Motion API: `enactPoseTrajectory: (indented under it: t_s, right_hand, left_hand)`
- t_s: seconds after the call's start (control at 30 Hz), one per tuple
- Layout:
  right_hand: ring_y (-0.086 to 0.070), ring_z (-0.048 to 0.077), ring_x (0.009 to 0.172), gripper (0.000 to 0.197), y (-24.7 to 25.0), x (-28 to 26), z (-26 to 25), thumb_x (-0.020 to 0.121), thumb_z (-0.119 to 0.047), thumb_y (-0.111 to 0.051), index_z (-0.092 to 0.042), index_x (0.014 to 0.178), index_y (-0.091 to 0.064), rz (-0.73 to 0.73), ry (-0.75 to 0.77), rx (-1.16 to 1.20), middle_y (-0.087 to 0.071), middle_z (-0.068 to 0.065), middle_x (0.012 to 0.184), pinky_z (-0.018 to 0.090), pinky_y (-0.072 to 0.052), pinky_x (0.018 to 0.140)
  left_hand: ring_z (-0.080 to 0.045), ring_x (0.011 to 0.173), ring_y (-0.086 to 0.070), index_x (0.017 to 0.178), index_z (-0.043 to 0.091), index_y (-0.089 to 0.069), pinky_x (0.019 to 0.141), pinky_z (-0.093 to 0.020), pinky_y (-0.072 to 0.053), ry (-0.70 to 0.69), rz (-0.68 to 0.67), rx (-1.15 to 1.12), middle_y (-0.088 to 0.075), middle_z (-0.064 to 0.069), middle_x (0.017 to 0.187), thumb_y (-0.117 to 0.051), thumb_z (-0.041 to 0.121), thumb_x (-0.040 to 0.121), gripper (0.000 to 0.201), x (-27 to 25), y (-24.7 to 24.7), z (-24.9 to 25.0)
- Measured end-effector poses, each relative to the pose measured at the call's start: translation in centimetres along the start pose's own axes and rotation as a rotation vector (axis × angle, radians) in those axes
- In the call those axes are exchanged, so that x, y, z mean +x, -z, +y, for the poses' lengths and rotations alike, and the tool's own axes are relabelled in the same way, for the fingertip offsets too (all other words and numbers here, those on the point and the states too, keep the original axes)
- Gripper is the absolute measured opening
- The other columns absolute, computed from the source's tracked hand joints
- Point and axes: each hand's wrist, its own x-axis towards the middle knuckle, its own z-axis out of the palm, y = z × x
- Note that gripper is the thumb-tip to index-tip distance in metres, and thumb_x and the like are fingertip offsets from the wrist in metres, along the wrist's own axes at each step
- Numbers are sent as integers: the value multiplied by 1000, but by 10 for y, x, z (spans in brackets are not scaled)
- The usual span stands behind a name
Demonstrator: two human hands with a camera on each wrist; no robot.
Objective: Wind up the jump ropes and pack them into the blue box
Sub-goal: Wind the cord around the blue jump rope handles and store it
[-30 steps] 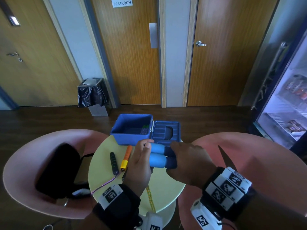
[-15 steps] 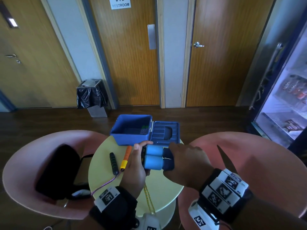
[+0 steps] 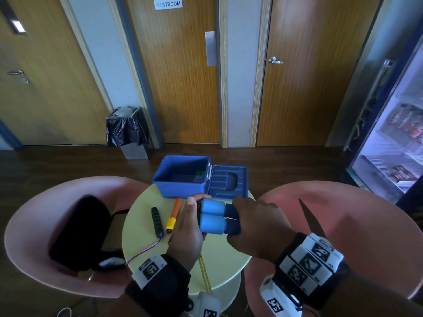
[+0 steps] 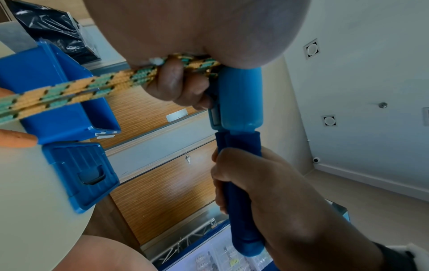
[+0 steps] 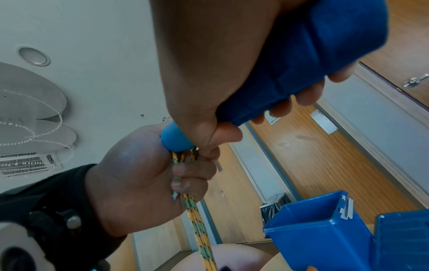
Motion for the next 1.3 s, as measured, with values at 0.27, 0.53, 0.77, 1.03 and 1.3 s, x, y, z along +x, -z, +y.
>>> enactPoseTrajectory:
  t_s: [0.27,0.53,0.77,1.03,1.3]
  right_hand:
    - [-55,13,60,37,-15,3,19,60,-48,-59,-23,86,-52,-83,-266,600,-57,-8,67,31,-47,58]
    - [-41,22,53,43,-15,6,32,54,-30,-66,-11,91,-56,-380,-395,2008,-45,7,66,29,-38,53]
    - [-40,20,54,39,-12,4,38,67,-27,-57,-12,103,-58,-492,-212,2161,-41,6,71,31,-37,59]
    - [-49,3,51,20,-27,23,83,67,-32,-66,-21,79,-54,-111,-358,820,-54,-4,66,22,-37,53]
    - [-55,15,75,28,-71,42,142,83,-54,-56,-29,92,-48,-189,-486,-82,-55,-10,81,30,-46,70]
  left_hand:
    - [-3,58,-51,98,39,-68,52,-19,-37,26,-38,-37,-59,2,72,-27,49,104,43,4,-1,1]
    - [-14,45,-27,73,19,-60,50,-27,-26,-24,-176,169,-32,3,50,-50,37,101,35,12,-16,-10]
    - [-19,52,-35,88,11,-71,50,-21,-32,63,-371,286,-44,-6,57,-51,42,98,38,16,-20,4]
    - [30,72,-37,82,19,-68,70,4,-28,-178,-397,806,-64,2,83,-54,30,100,25,1,2,10]
    - [-22,102,-61,72,28,-46,94,-51,-43,-321,-531,1167,-60,-1,74,-32,66,94,45,-4,9,8]
